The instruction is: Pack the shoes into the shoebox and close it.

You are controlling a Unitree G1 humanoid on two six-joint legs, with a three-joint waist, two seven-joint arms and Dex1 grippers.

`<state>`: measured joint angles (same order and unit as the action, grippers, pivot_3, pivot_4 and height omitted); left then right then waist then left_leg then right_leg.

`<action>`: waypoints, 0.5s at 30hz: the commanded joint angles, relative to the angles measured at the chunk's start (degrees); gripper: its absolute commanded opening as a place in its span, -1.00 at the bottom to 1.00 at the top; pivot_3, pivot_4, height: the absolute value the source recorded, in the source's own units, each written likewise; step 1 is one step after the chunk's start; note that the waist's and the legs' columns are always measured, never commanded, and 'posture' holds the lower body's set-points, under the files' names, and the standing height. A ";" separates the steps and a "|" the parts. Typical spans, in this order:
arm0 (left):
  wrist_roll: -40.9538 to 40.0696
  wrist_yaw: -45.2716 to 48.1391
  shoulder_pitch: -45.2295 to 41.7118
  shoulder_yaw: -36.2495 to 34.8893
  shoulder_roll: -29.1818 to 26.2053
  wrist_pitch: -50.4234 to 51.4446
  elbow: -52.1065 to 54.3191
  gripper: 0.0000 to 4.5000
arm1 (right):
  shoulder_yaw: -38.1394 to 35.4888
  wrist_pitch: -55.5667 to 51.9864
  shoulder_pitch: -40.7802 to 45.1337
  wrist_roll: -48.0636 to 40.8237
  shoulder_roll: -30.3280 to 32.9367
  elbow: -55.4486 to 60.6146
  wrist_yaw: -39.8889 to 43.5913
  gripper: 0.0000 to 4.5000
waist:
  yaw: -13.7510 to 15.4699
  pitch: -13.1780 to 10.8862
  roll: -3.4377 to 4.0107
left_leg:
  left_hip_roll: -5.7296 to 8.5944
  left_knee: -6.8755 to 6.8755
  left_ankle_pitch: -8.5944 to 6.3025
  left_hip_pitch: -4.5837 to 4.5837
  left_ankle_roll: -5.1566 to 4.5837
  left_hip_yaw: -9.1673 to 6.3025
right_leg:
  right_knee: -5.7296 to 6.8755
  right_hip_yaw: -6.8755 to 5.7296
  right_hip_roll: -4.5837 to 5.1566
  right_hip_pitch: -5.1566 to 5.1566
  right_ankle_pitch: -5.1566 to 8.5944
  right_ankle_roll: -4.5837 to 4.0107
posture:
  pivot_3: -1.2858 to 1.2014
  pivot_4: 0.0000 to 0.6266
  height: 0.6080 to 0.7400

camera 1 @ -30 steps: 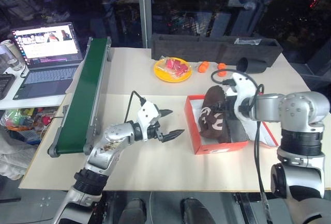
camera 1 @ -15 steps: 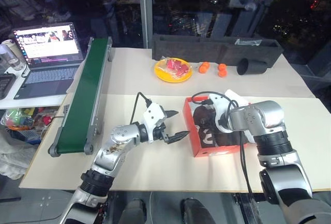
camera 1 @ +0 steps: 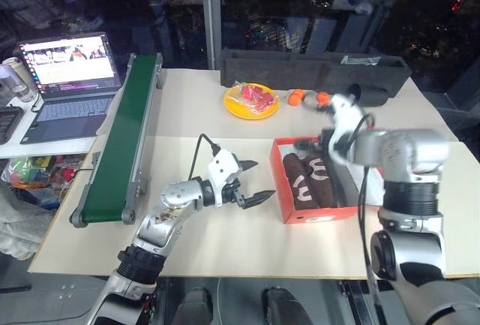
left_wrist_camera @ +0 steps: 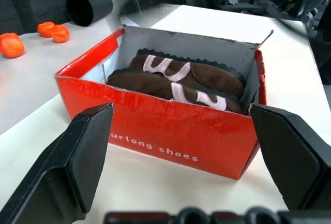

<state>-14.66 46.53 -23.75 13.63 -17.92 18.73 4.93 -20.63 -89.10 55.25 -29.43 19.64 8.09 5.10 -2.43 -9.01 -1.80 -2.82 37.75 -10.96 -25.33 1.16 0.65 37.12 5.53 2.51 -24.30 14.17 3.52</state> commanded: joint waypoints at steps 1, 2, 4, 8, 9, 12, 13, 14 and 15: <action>-0.24 1.17 -0.20 -0.12 -0.29 -1.87 1.17 1.00 | -9.33 -3.32 2.35 -5.17 -2.90 9.15 0.46 0.54 | 0.03 0.00 0.00 | 0.00 0.00 0.00 0.00 0.00 0.00 | 0.00 0.00 0.00 0.00 0.00 0.00 | 0.03 -0.52 0.55; -0.13 1.42 -0.35 -0.05 -0.38 -1.99 1.03 1.00 | -9.49 -3.40 0.22 -5.64 -1.29 11.59 0.10 0.35 | 0.03 0.00 0.00 | 0.00 0.01 0.00 0.00 0.00 -0.01 | 0.01 -0.01 0.01 0.01 0.00 0.00 | 0.03 -0.52 0.55; -0.03 1.71 -0.74 -0.03 -0.30 -2.13 0.61 1.00 | -4.56 -3.40 -8.19 -6.28 7.19 16.62 1.64 0.10 | 0.73 0.00 0.00 | 0.02 0.02 0.00 -0.02 0.00 -0.05 | -0.02 -0.06 0.03 0.07 0.00 0.00 | 0.03 -0.52 0.55; 0.08 2.28 -1.29 0.36 0.14 -2.72 -0.62 1.00 | 2.19 -3.40 -26.63 -6.53 24.34 23.20 5.23 -0.50 | 2.32 0.03 -0.01 | 0.25 0.06 -0.02 -0.19 -0.03 -0.25 | -0.29 -0.04 0.18 0.17 0.14 0.11 | 0.03 -0.52 0.55; 0.04 2.47 -1.35 0.54 0.23 -2.83 -0.85 1.00 | 1.68 -3.40 -29.64 -6.62 26.90 24.55 5.85 -0.71 | 2.09 0.04 0.07 | 0.31 0.06 -0.03 -0.27 -0.05 -0.19 | -0.29 0.04 0.23 0.10 0.15 0.13 | 0.03 -0.52 0.55; -0.02 2.97 -1.65 0.85 0.51 -2.94 -1.37 1.00 | 0.10 -3.40 -36.53 -7.41 31.94 28.21 6.91 -0.97 | 1.03 0.03 0.28 | 0.36 0.06 -0.04 -0.22 -0.06 -0.11 | -0.12 0.16 0.27 0.04 0.19 0.19 | 0.03 -0.52 0.55; 0.03 3.08 -1.73 0.87 0.63 -2.91 -1.48 1.00 | -0.80 -3.40 -37.85 -7.20 32.20 28.94 6.45 -0.97 | 0.81 0.03 0.28 | 0.33 0.06 -0.04 -0.13 -0.06 -0.13 | -0.08 0.16 0.22 0.09 0.20 0.20 | 0.03 -0.52 0.55; 0.10 3.19 -1.82 0.94 0.71 -2.91 -1.60 1.00 | -1.68 -3.40 -39.00 -7.17 32.16 29.60 6.15 -0.97 | 0.56 0.03 0.27 | 0.25 0.06 -0.03 -0.07 -0.06 -0.17 | -0.07 0.16 0.12 0.16 0.20 0.20 | 0.03 -0.52 0.55; 0.11 3.32 -1.91 1.00 0.76 -2.92 -1.75 1.00 | -2.64 -3.40 -39.95 -7.23 31.76 30.23 5.77 -0.97 | 0.37 0.02 0.27 | 0.21 0.06 -0.03 0.01 -0.06 -0.25 | -0.04 0.14 0.04 0.21 0.20 0.19 | 0.03 -0.52 0.55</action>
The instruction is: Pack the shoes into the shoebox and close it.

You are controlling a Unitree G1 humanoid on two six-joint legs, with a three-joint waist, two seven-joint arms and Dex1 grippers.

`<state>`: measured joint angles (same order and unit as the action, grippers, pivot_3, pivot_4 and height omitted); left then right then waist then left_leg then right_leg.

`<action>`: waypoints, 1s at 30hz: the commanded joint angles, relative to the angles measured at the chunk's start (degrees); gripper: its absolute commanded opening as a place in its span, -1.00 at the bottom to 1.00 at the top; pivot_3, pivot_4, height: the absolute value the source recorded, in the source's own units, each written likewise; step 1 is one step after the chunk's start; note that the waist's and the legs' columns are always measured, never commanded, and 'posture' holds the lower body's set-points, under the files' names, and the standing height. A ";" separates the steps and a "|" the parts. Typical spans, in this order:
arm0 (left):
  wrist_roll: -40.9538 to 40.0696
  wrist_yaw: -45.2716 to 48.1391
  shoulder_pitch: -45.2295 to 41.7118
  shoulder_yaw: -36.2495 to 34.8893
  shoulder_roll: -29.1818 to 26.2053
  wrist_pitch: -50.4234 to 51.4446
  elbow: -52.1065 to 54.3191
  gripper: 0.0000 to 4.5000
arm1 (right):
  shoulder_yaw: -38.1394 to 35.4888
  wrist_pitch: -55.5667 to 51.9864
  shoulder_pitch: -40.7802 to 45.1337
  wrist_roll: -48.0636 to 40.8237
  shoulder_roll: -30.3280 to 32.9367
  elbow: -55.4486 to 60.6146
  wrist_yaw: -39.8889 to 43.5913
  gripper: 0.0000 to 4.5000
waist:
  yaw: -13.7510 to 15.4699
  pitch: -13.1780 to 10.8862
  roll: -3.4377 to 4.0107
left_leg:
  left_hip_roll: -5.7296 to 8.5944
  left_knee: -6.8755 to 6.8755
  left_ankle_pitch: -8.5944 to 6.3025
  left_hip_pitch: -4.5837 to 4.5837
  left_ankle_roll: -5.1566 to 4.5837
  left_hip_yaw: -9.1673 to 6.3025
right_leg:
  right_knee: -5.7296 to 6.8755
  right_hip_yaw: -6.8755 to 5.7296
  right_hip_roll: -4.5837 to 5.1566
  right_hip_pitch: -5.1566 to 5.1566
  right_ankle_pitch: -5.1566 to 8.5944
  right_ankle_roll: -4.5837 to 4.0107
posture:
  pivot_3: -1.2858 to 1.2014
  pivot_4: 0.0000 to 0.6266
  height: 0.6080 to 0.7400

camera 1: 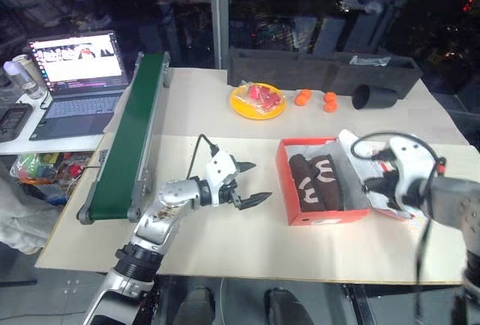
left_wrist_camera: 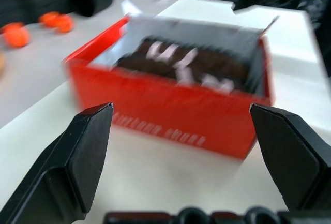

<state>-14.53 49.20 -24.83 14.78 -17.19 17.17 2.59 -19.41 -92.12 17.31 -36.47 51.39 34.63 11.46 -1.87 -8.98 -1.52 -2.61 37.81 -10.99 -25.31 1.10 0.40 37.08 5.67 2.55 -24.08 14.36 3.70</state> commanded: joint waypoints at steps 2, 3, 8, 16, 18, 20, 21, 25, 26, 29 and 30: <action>-0.03 0.85 -0.98 -0.06 0.13 -1.40 0.34 1.00 | -5.57 -0.38 -3.39 -0.49 -1.06 4.97 -1.18 -0.97 | -0.36 0.00 0.00 | -0.01 0.00 0.06 0.09 -0.10 -0.04 | 0.04 -0.01 -0.06 0.04 0.00 -0.01 | 0.03 -0.52 0.55; 0.01 0.92 -1.04 0.01 0.19 -1.46 0.19 1.00 | -6.46 -0.38 -4.20 -0.56 -1.74 5.45 -1.68 -0.97 | -0.43 0.00 0.00 | -0.01 0.00 0.09 0.08 -0.14 -0.05 | 0.05 -0.01 -0.07 0.04 0.00 -0.01 | 0.03 -0.52 0.55; 0.16 1.32 -1.18 0.33 0.50 -1.72 -0.36 1.00 | -10.65 -0.38 -11.38 -0.07 -8.26 4.25 -6.76 -0.97 | 0.01 0.00 -0.01 | 0.02 0.03 0.17 0.06 -0.25 -0.06 | 0.02 -0.03 -0.03 0.10 -0.01 -0.02 | 0.03 -0.52 0.55; 0.48 1.27 -1.68 -0.21 0.84 -1.87 -1.13 1.00 | -21.40 -0.38 -6.75 -2.09 -26.36 -1.93 -15.51 -0.97 | -0.05 0.03 0.04 | 0.02 0.03 0.18 0.06 -0.25 -0.05 | 0.08 -0.01 -0.04 0.05 -0.02 -0.03 | 0.03 -0.52 0.55; 0.59 1.08 -1.58 -0.22 0.96 -1.74 -0.99 1.00 | -25.47 -0.38 -3.02 -2.26 -30.66 -4.48 -19.17 -0.97 | -0.25 0.03 0.04 | 0.03 0.03 0.18 0.06 -0.25 -0.05 | 0.07 -0.01 -0.04 0.07 -0.02 -0.04 | 0.03 -0.52 0.55; 0.54 0.84 -1.47 -0.39 1.03 -1.50 -0.82 1.00 | -34.24 -0.38 5.64 -1.16 -38.06 -8.63 -24.75 -0.97 | -0.63 0.03 0.05 | 0.03 0.03 0.18 0.05 -0.25 -0.05 | 0.07 0.00 -0.03 0.06 -0.02 -0.03 | 0.03 -0.52 0.55; 0.45 0.69 -1.47 -0.55 1.08 -1.32 -0.77 1.00 | -37.77 -0.38 9.12 -0.05 -40.57 -10.61 -27.64 -0.97 | -0.68 0.03 0.07 | 0.00 0.04 0.18 0.06 -0.25 -0.04 | 0.09 0.01 -0.06 0.03 -0.04 -0.05 | 0.03 -0.52 0.55; 0.46 0.37 -1.57 -0.83 1.22 -1.02 -0.75 1.00 | -46.42 -0.38 17.89 5.13 -44.02 -16.11 -36.73 -0.97 | -0.43 0.06 0.16 | 0.01 0.01 0.20 0.06 -0.26 -0.07 | 0.14 -0.03 -0.07 0.00 -0.06 -0.08 | 0.03 -0.52 0.55; 0.46 0.34 -1.56 -0.88 1.21 -1.01 -0.72 1.00 | -47.70 -0.38 19.54 6.13 -44.33 -17.45 -38.53 -0.97 | -0.22 0.07 0.17 | 0.02 0.01 0.20 0.04 -0.26 -0.07 | 0.14 -0.05 -0.06 0.00 -0.06 -0.08 | 0.03 -0.52 0.55; 0.47 -0.08 -1.55 -1.15 1.09 -0.88 -0.58 1.00 | -54.15 -0.38 26.33 11.07 -44.82 -21.68 -43.33 -0.97 | -0.21 0.08 0.20 | 0.08 -0.01 0.19 -0.04 -0.26 -0.06 | 0.09 -0.06 0.02 -0.02 -0.05 -0.08 | 0.03 -0.52 0.55; 0.38 -0.16 -1.58 -1.26 1.08 -0.76 -0.55 1.00 | -56.32 -0.38 28.47 13.29 -44.31 -22.98 -44.10 -0.97 | -0.23 0.09 0.21 | 0.09 -0.01 0.19 -0.05 -0.26 -0.06 | 0.09 -0.06 0.04 -0.04 -0.05 -0.08 | 0.03 -0.52 0.55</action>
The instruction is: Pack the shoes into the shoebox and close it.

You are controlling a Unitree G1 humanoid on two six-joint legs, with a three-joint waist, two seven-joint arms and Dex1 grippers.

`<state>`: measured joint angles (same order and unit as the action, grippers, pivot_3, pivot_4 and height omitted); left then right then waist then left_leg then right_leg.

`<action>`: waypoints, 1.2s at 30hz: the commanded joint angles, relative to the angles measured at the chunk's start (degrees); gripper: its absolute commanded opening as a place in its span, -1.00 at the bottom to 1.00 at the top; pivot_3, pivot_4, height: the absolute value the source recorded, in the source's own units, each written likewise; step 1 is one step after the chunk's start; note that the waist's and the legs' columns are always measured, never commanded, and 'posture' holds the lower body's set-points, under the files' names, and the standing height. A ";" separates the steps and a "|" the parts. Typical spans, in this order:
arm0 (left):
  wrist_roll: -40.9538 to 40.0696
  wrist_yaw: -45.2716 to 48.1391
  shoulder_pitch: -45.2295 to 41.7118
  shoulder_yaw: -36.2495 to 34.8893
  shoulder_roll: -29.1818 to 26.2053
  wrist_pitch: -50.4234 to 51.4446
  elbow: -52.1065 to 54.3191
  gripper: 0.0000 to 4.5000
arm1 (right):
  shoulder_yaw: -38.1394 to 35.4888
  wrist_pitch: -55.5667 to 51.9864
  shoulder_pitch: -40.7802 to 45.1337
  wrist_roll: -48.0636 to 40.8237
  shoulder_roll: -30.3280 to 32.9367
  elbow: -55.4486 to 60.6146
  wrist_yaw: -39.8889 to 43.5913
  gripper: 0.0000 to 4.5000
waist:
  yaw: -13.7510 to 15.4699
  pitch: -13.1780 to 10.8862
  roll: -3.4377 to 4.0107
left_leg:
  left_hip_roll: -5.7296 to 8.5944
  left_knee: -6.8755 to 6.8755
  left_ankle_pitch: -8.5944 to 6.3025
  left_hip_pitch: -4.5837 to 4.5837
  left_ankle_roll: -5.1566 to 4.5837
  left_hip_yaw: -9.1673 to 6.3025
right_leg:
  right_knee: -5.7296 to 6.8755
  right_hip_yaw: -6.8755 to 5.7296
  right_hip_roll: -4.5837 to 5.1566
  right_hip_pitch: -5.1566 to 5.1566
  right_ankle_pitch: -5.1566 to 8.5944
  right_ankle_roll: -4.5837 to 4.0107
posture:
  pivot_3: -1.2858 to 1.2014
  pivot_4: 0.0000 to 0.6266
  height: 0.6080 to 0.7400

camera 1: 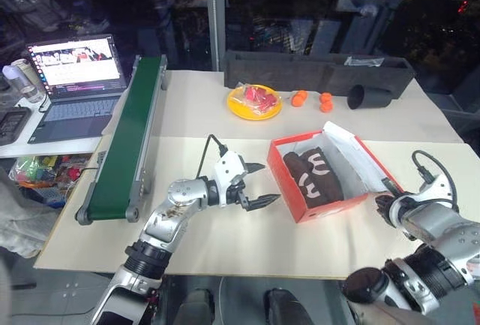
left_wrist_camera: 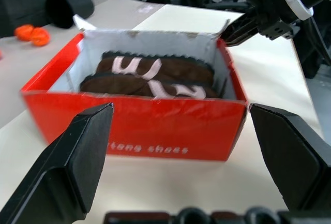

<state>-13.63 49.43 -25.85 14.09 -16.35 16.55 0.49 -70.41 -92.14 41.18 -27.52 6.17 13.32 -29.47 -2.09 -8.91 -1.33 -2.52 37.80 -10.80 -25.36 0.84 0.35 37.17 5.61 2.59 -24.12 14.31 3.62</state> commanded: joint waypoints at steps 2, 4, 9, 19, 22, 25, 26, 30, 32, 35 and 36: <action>-0.64 -0.46 -0.56 -0.74 0.23 0.02 1.63 1.00 | -7.77 0.49 7.24 7.10 2.13 -4.60 -3.61 -0.97 | -0.02 0.02 0.06 | -0.01 -0.01 0.00 0.01 0.00 -0.01 | 0.01 -0.02 -0.02 -0.01 0.00 0.00 | 0.03 -0.52 0.55; -0.68 -0.56 -0.60 -0.84 0.23 0.03 1.54 1.00 | -9.86 4.11 9.34 9.18 3.35 -9.28 -4.51 -0.97 | -0.05 0.03 0.09 | -0.01 -0.03 0.00 0.02 0.00 -0.02 | 0.01 -0.03 -0.02 0.00 0.00 0.00 | 0.03 -0.52 0.55; -0.69 -1.02 -1.27 -1.11 0.54 0.17 1.17 1.00 | -10.27 20.07 8.73 9.29 9.10 -28.41 -3.02 -0.97 | -0.27 0.03 0.14 | 0.01 -0.04 0.00 0.04 0.00 0.00 | -0.04 -0.01 -0.01 0.05 0.00 0.00 | 0.03 -0.52 0.55; -0.42 -1.13 -3.30 -1.44 0.94 -0.22 -0.72 1.00 | -6.73 44.10 5.81 4.16 18.74 -55.56 -0.56 -0.97 | -0.58 0.01 0.18 | 0.02 -0.05 0.00 0.39 -0.01 -0.04 | -0.22 -0.02 -0.02 0.57 0.01 0.01 | 0.03 -0.52 0.55; -0.33 -0.99 -4.03 -1.42 1.15 -0.48 -1.40 1.00 | -5.60 48.25 5.65 1.17 20.07 -61.07 0.31 -0.97 | -0.71 -0.06 0.04 | 0.02 -0.06 -0.02 0.77 -0.02 -0.04 | -0.44 -0.03 -0.01 1.04 0.04 0.06 | 0.03 -0.52 0.55; -0.09 -0.70 -5.08 -1.52 1.19 -1.26 -2.82 1.00 | -4.45 49.09 6.25 -2.53 19.82 -63.85 2.11 -0.97 | -1.03 -0.04 -0.14 | 0.02 -0.05 -0.01 0.80 -0.02 -0.04 | -0.49 0.00 -0.02 1.11 0.03 0.11 | 0.03 -0.52 0.55; -0.07 -0.58 -5.41 -1.57 1.14 -1.48 -3.23 1.00 | -3.94 49.25 6.41 -3.74 19.54 -64.18 2.70 -0.97 | -1.38 -0.05 -0.18 | 0.02 -0.05 -0.02 0.85 -0.02 -0.04 | -0.50 0.01 -0.02 1.15 0.03 0.12 | 0.03 -0.52 0.55; -0.02 -0.24 -6.30 -1.67 1.04 -2.11 -4.52 1.00 | -3.88 51.14 6.88 -8.87 18.22 -64.23 3.36 -0.97 | -2.51 -0.07 -0.20 | -0.01 -0.06 -0.02 0.85 -0.02 -0.03 | -0.47 0.06 -0.06 1.11 0.02 0.10 | 0.03 -0.52 0.55; 0.00 -0.03 -6.65 -1.66 1.00 -2.33 -4.98 1.00 | -4.05 52.29 7.15 -11.49 17.17 -63.53 3.55 -0.97 | -2.97 -0.08 -0.21 | -0.02 -0.10 -0.02 0.85 -0.02 -0.03 | -0.44 0.07 -0.09 1.08 0.02 0.10 | 0.03 -0.52 0.55; 0.16 0.40 -7.10 -1.37 0.92 -2.78 -5.47 1.00 | -4.69 53.40 7.69 -16.10 15.40 -61.63 4.23 -0.97 | -3.53 -0.08 -0.20 | -0.02 -0.12 -0.02 0.83 -0.03 -0.03 | -0.45 0.08 -0.09 1.06 0.02 0.09 | 0.03 -0.52 0.55; 0.17 0.57 -7.26 -1.33 0.89 -2.91 -5.64 1.00 | -4.39 53.43 7.57 -17.12 14.97 -61.03 3.97 -0.97 | -3.58 -0.09 -0.20 | -0.03 -0.12 -0.02 0.82 -0.03 -0.02 | -0.45 0.10 -0.09 1.03 0.02 0.09 | 0.03 -0.52 0.55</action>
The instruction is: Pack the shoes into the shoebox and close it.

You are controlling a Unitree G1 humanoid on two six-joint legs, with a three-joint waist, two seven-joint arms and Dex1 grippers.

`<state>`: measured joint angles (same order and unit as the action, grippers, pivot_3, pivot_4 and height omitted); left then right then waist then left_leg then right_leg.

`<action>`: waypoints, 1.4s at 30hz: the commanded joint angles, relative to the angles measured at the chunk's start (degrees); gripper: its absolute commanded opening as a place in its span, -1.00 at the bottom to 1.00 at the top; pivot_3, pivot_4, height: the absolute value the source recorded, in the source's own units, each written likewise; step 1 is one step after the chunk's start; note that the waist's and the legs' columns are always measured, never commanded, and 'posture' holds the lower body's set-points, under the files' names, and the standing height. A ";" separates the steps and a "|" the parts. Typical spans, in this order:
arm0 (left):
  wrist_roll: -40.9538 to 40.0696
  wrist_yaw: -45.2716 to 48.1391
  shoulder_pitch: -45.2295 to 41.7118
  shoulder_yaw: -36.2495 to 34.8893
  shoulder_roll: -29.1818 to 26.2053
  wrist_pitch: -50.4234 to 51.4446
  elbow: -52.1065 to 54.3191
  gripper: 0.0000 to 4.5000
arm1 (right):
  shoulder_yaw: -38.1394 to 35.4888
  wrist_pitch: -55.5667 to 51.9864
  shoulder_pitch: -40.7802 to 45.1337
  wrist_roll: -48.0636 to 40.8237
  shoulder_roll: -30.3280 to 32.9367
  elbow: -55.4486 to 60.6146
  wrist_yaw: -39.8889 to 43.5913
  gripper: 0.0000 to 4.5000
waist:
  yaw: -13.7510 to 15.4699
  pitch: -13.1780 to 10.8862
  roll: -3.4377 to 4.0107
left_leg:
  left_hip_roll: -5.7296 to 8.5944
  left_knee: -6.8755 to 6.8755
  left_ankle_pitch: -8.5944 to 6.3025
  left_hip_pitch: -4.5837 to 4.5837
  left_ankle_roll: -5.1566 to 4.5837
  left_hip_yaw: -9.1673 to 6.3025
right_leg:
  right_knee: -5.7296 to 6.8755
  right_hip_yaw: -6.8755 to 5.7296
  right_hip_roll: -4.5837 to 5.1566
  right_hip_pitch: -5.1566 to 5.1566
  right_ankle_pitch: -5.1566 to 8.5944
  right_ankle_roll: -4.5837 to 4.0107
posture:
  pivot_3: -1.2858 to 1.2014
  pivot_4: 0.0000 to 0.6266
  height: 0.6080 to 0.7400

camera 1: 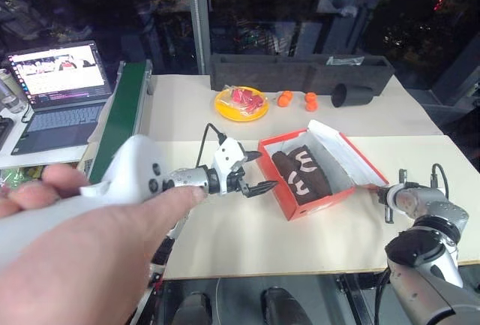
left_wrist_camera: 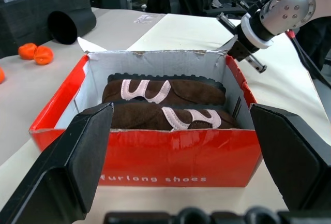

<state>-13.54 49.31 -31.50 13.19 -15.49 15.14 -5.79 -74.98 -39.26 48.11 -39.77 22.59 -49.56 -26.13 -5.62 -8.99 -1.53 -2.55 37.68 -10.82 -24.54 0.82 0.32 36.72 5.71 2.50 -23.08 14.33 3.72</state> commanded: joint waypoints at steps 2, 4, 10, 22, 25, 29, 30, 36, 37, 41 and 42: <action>0.07 0.94 -1.96 -0.48 -0.01 -1.55 0.44 1.00 | 0.87 0.34 0.36 -7.14 -2.38 3.44 1.01 -0.97 | 0.02 -0.02 0.03 | 0.00 -0.02 0.00 -0.01 0.00 -0.01 | 0.02 0.00 0.00 -0.02 0.00 0.00 | 0.03 -0.52 0.55; 0.07 1.25 -2.20 -0.59 -0.12 -1.71 0.11 1.00 | 1.81 1.21 -0.10 -8.59 -3.19 4.84 1.83 -0.97 | 0.13 -0.09 0.13 | 0.01 -0.02 0.00 -0.07 0.00 -0.01 | 0.02 -0.01 0.01 -0.06 0.00 0.00 | 0.03 -0.52 0.55; 0.37 1.87 -2.37 -0.08 -0.04 -1.94 -0.15 1.00 | 4.99 5.41 -0.40 -12.53 -3.86 8.76 9.54 -0.97 | 1.03 -0.27 0.40 | 0.07 -0.15 0.00 -0.17 0.00 -0.01 | -0.07 -0.01 0.06 -0.14 0.04 0.05 | 0.03 -0.52 0.55; 0.58 2.59 -2.48 -0.09 -0.69 -1.45 0.04 1.00 | 22.21 1.38 -6.25 -22.08 -8.43 37.80 27.92 -0.97 | 1.63 -0.31 0.51 | 0.05 -0.75 0.00 -0.14 0.00 0.00 | -0.03 -0.01 0.05 -0.40 0.10 -0.02 | 0.03 -0.52 0.55; 0.82 2.20 -2.78 -0.26 -0.73 -1.56 -0.27 1.00 | 31.89 -4.32 -10.99 -21.28 -8.49 47.58 27.79 -0.97 | 1.59 -0.32 0.53 | 0.05 -0.75 0.00 -0.13 0.00 0.00 | 0.00 -0.01 0.05 -0.41 0.10 -0.03 | 0.03 -0.52 0.55; 0.93 2.19 -2.78 -0.32 -0.67 -1.51 -0.11 1.00 | 42.55 -13.22 -15.38 -12.46 -5.10 52.00 16.58 -0.97 | 1.67 -0.32 0.53 | 0.05 -0.73 0.01 -0.10 0.01 0.01 | 0.06 0.00 0.05 -0.42 0.11 -0.05 | 0.03 -0.52 0.55; 0.90 2.05 -2.68 -0.35 -0.55 -1.37 0.10 1.00 | 47.16 -16.75 -17.31 -9.27 -3.17 54.40 14.64 -0.97 | 1.77 -0.31 0.53 | 0.06 -0.73 0.01 -0.10 0.02 0.01 | 0.06 0.00 0.07 -0.42 0.11 -0.06 | 0.03 -0.52 0.55; 1.02 1.95 -2.15 -0.09 -0.29 -1.21 0.73 1.00 | 57.35 -31.85 -22.36 -8.84 -2.59 63.09 11.73 -0.97 | 2.22 -0.28 0.51 | 0.05 -0.72 0.02 -0.50 0.02 0.02 | 0.22 0.02 0.06 -0.95 0.17 -0.17 | 0.03 -0.52 0.55; 1.05 1.94 -2.15 -0.11 -0.26 -1.21 0.72 1.00 | 58.63 -32.44 -22.24 -7.46 -2.09 62.84 12.25 -0.97 | 2.25 -0.24 0.44 | 0.06 -0.70 0.03 -0.60 0.03 0.03 | 0.25 0.05 0.05 -1.05 0.17 -0.16 | 0.03 -0.52 0.55; 1.16 1.88 -2.23 -0.21 -0.10 -1.29 0.59 1.00 | 62.60 -31.42 -19.50 -1.98 -0.56 58.48 14.40 -0.97 | 2.37 -0.23 0.42 | 0.05 -0.63 0.03 -0.58 0.04 0.01 | 0.28 0.01 0.05 -1.00 0.17 -0.16 | 0.03 -0.52 0.55; 1.19 1.84 -2.23 -0.23 -0.08 -1.33 0.59 1.00 | 63.48 -30.80 -18.04 -0.91 -0.47 56.85 15.34 -0.97 | 2.34 -0.22 0.40 | 0.06 -0.58 0.03 -0.57 0.04 0.01 | 0.29 0.01 0.05 -0.99 0.16 -0.16 | 0.03 -0.52 0.55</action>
<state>-12.14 51.21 -33.13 13.34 -15.67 14.84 -7.03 -13.74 -69.84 29.09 -43.07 21.92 10.51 -12.29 -3.28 -9.21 -1.13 -2.50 37.13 -10.78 -25.09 0.85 0.34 37.03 5.72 2.54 -24.06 14.48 3.56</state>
